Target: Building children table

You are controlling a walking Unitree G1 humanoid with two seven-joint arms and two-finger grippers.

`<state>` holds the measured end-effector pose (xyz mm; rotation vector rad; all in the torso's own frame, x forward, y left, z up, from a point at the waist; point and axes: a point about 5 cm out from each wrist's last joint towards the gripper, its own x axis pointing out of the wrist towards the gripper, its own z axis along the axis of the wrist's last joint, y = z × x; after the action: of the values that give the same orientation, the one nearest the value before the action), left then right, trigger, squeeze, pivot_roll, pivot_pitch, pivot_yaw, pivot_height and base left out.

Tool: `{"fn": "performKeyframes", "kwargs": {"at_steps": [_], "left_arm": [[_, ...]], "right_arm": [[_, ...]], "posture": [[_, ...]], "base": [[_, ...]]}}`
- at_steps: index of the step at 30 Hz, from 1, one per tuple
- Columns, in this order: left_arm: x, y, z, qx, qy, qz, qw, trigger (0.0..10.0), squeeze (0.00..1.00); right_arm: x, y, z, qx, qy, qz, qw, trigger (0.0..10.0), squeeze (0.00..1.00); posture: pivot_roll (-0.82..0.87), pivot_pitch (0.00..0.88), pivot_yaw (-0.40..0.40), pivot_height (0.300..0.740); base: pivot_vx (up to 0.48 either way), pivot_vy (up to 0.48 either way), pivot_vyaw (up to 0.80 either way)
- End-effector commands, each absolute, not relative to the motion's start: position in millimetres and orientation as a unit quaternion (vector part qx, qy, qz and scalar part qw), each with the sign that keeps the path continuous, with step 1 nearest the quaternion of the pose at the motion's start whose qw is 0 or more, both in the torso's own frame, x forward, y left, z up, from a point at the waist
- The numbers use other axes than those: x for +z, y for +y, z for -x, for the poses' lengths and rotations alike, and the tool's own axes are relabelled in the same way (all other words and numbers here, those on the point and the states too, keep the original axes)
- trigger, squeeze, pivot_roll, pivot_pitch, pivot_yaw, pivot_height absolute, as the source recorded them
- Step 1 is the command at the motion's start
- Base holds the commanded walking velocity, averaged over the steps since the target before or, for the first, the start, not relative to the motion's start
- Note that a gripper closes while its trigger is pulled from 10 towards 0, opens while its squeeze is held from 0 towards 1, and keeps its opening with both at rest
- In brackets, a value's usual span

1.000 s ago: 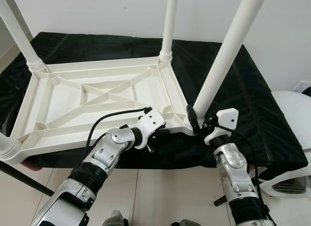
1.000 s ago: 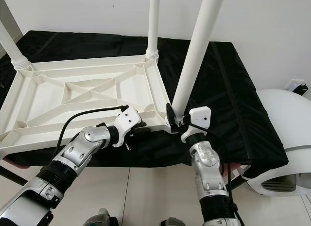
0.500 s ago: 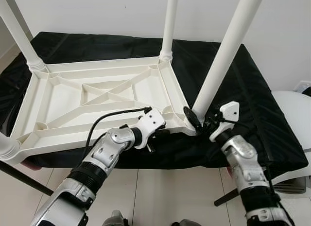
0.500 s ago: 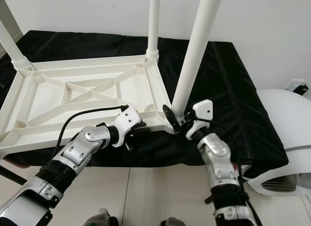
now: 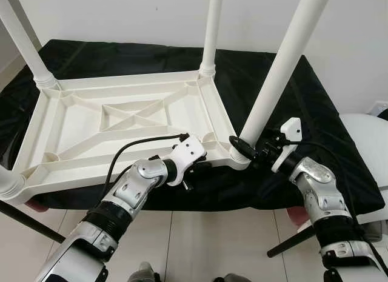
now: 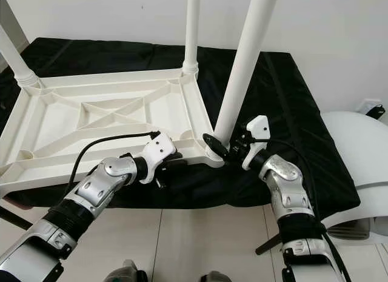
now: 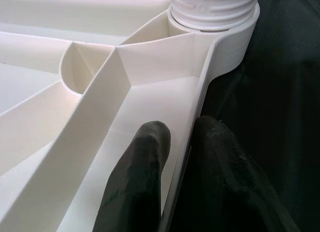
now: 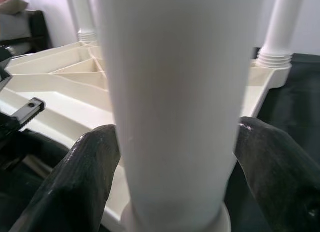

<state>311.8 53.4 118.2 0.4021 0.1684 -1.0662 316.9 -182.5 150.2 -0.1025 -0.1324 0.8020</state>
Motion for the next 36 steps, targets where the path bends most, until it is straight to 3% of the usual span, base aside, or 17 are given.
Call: {"fn": "performKeyframes", "kwargs": {"at_steps": [1, 14, 15, 16, 17, 18, 19, 20, 36], "left_arm": [[106.2, 55.0, -300.5, -0.578, 0.123, -0.197, 0.783, 0.0, 0.0], [106.4, 55.3, -301.9, -0.578, 0.124, -0.201, 0.781, 0.0, 0.0], [106.3, 55.2, -301.9, -0.578, 0.124, -0.201, 0.781, 0.0, 0.0], [106.3, 55.2, -301.9, -0.578, 0.124, -0.201, 0.781, 0.0, 0.0], [106.2, 55.1, -301.8, -0.579, 0.125, -0.201, 0.78, 0.0, 0.0], [105.9, 54.7, -301.6, -0.579, 0.125, -0.202, 0.78, 0.0, 0.0], [105.9, 54.7, -301.6, -0.579, 0.125, -0.202, 0.78, 0.0, 0.0], [105.5, 54.2, -301.4, -0.579, 0.126, -0.203, 0.78, 0.0, 0.0], [105.3, 52.8, -301.7, -0.577, 0.126, -0.201, 0.782, 0.0, 0.0]], "right_arm": [[149.1, -182.8, -317.7, 0.405, -0.053, 0.054, 0.911, 10.0, 0.0], [154.0, -187.1, -324.0, 0.426, -0.048, 0.063, 0.901, 10.0, 0.0], [154.9, -188.5, -324.8, 0.43, -0.048, 0.066, 0.899, 8.9, 0.0], [154.9, -188.5, -324.8, 0.43, -0.048, 0.066, 0.899, 8.9, 0.0], [155.4, -189.6, -325.1, 0.433, -0.047, 0.068, 0.898, 7.5, 0.0], [155.7, -190.8, -325.6, 0.436, -0.046, 0.068, 0.896, 1.9, 0.0], [155.7, -190.8, -325.6, 0.436, -0.046, 0.068, 0.896, 1.9, 0.0], [155.8, -191.7, -326.0, 0.439, -0.045, 0.067, 0.895, 0.0, 0.0], [149.0, -188.6, -318.6, 0.425, -0.052, 0.029, 0.903, 0.0, 0.0]], "posture": [[0.02, 0.025, 0.016, 0.74], [0.01, 0.013, 0.019, 0.74], [0.01, 0.012, 0.019, 0.74], [0.01, 0.012, 0.019, 0.74], [0.01, 0.01, 0.019, 0.74], [0.01, 0.009, 0.02, 0.74], [0.01, 0.009, 0.02, 0.74], [0.01, 0.008, 0.019, 0.74], [0.01, 0.015, 0.013, 0.74]], "base": [[0.0, 0.0, 0.0], [0.0, 0.0, 0.0], [0.0, 0.0, 0.0], [0.0, 0.0, 0.0], [0.0, 0.0, 0.0], [0.0, 0.0, 0.0], [0.0, 0.0, 0.0], [0.0, 0.0, 0.0], [0.0, 0.0, 0.0]]}}
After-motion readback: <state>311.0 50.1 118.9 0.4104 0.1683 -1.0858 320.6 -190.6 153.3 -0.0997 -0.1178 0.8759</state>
